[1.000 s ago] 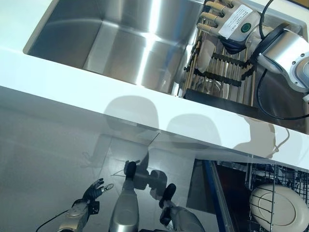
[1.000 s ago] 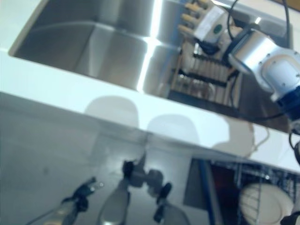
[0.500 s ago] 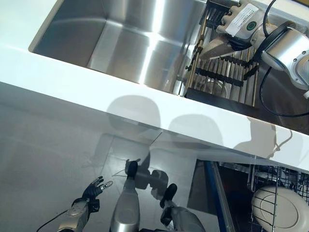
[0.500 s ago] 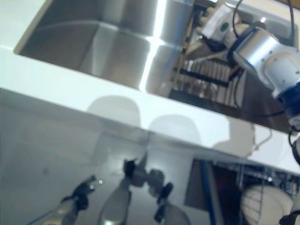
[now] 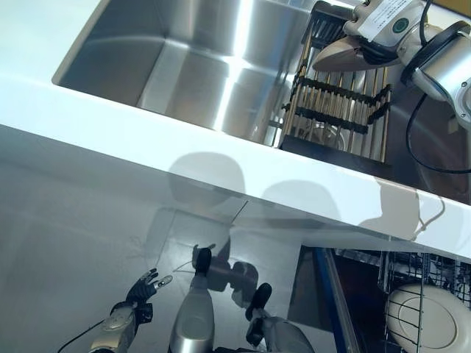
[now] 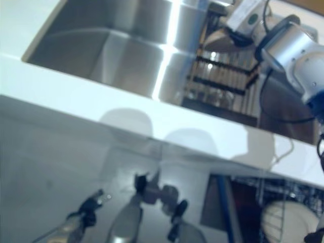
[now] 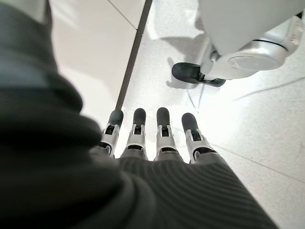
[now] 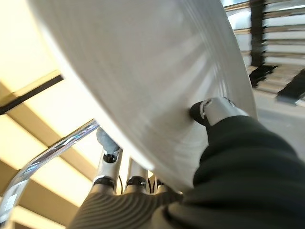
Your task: Take plates into dishwasher
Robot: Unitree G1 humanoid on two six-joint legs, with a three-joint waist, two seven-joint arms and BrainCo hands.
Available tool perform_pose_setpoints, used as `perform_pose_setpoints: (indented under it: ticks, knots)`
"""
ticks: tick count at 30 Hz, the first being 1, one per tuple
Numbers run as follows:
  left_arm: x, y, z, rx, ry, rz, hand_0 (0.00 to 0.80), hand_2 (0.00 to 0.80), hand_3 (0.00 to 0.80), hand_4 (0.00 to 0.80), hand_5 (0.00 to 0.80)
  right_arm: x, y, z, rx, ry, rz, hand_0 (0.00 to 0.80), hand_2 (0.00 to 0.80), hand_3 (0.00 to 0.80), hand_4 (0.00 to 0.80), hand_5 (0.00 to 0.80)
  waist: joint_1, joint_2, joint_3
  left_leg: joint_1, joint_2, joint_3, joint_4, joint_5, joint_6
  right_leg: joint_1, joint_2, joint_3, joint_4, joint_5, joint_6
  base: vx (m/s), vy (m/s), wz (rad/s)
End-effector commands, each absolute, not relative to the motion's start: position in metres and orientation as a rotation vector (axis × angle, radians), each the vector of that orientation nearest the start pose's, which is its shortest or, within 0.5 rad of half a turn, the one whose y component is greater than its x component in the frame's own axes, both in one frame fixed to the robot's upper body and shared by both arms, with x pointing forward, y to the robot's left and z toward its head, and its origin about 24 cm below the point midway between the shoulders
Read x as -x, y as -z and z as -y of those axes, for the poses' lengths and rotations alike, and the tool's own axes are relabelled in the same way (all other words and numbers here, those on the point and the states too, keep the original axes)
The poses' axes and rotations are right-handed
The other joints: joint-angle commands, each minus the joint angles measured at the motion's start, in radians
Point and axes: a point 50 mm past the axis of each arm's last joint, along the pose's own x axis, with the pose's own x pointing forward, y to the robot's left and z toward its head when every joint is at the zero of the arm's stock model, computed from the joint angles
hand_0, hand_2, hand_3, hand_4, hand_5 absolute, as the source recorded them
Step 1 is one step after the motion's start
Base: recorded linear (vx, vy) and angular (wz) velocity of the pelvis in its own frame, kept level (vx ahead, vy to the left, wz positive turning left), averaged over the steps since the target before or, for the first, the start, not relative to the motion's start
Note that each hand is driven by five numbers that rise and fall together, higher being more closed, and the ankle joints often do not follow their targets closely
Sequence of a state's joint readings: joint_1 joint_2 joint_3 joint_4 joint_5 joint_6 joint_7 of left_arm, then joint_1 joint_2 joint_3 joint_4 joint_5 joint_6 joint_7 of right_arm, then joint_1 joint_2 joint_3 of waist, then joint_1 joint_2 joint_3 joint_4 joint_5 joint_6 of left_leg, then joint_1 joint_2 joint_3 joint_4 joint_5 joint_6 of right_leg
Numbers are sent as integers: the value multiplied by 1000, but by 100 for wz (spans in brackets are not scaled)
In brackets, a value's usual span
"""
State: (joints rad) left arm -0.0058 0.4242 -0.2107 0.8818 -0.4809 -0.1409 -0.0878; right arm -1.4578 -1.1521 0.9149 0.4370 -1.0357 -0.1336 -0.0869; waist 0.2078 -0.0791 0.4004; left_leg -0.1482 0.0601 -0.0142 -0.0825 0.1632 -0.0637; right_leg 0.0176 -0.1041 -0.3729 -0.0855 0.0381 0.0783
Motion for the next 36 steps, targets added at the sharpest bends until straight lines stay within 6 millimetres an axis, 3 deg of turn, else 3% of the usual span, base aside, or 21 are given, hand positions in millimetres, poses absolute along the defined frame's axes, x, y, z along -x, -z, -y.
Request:
perform_pose_setpoints:
  ticks: [1, 11, 17, 24, 36]
  knots:
    - [-143, 116, -265, -69, -107, -806, 0, 0, 0, 0, 0, -334, -405, 219, 2393, 509, 699, 800, 800, 800, 800, 800, -1, -42, -137, 70, 39, 36, -5, -116, -8, -6, -56, 1, -2, 39, 86, 35, 2, -2]
    - [-119, 129, -262, -76, -112, -885, 0, 0, 0, 0, 0, -325, -415, 253, 2156, 594, 566, 800, 800, 800, 800, 800, -41, -57, -256, 158, 49, 78, -5, -144, -11, 50, -60, 28, -2, 20, 91, 45, 8, -10]
    - [-114, 133, -259, -72, -104, -909, 0, 0, 0, 0, 0, -316, -410, 299, 1846, 659, 400, 800, 800, 800, 800, 800, -82, -47, -319, 213, 50, 118, -5, -169, -9, 73, -62, 57, -2, 16, 94, 37, 16, -19]
    - [-114, 133, -262, -77, -96, -919, 0, 0, 0, 0, 0, -304, -392, 343, 1637, 700, 282, 800, 800, 800, 800, 800, -129, -39, -345, 259, 51, 165, -5, -185, -1, 82, -62, 98, -2, 21, 94, 22, -6, -25]
    - [-109, 133, -266, -98, -66, -932, 0, 0, 0, 0, 0, -271, -353, 396, 1688, 731, 112, 800, 800, 800, 800, 800, -210, -34, -350, 307, 51, 224, 3, -209, 16, 78, -53, 177, 2, 31, 94, 21, -14, -22]
